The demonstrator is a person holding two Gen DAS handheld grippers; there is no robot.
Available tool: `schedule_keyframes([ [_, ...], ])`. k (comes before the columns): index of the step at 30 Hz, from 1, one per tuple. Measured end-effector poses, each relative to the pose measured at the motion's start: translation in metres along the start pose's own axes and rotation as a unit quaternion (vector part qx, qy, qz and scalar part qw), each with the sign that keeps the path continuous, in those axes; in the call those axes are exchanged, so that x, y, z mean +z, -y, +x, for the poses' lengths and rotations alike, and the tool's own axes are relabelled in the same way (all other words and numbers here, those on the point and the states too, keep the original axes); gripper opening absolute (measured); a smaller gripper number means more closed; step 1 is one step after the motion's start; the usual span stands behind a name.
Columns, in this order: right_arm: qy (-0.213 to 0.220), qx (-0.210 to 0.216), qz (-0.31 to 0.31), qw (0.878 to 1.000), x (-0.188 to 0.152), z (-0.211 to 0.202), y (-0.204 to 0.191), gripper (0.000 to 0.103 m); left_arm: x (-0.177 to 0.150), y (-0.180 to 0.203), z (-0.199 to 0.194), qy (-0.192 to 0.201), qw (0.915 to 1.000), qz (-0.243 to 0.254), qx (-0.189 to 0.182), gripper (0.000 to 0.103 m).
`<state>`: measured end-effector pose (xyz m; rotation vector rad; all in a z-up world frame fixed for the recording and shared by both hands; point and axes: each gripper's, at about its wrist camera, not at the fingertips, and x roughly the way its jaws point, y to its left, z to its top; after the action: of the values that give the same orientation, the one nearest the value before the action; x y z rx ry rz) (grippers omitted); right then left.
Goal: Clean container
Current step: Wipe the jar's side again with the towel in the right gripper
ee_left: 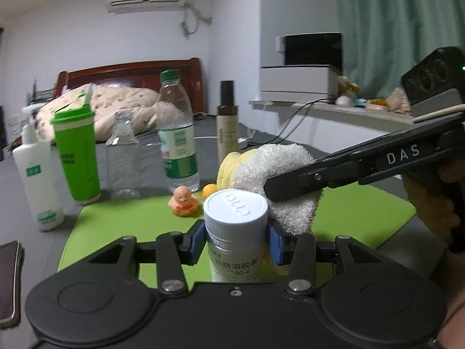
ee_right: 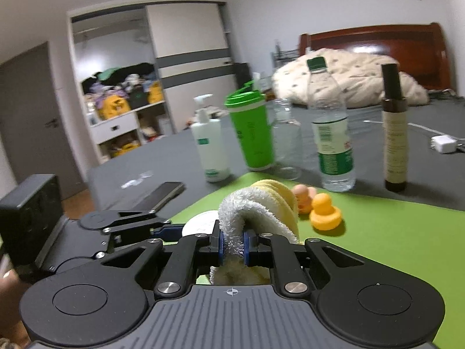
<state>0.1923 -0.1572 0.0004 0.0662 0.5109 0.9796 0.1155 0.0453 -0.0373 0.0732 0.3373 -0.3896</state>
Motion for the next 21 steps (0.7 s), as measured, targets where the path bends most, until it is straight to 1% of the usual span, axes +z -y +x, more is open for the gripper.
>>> schedule_keyframes([
  [4,-0.005,0.042,-0.001,0.999,0.002,-0.012,0.011,0.012,0.007,-0.004,-0.006,0.005,0.9992,0.008,-0.039,0.043],
  [7,-0.009,0.06,-0.004,0.998,0.003,-0.02,0.018,0.012,0.015,-0.007,-0.008,0.011,0.998,0.006,-0.062,0.043],
  [9,-0.012,0.064,-0.009,0.998,0.002,-0.025,0.019,0.012,0.02,-0.008,-0.009,0.014,0.9974,0.003,-0.071,0.043],
  [14,-0.014,0.074,-0.025,0.997,-0.001,-0.034,0.021,0.012,0.031,-0.003,-0.012,0.029,0.9961,0.019,-0.081,0.043],
  [21,-0.006,0.092,-0.039,0.995,-0.005,-0.044,0.021,0.013,0.04,-0.005,-0.021,0.047,0.9943,0.009,-0.095,0.043],
])
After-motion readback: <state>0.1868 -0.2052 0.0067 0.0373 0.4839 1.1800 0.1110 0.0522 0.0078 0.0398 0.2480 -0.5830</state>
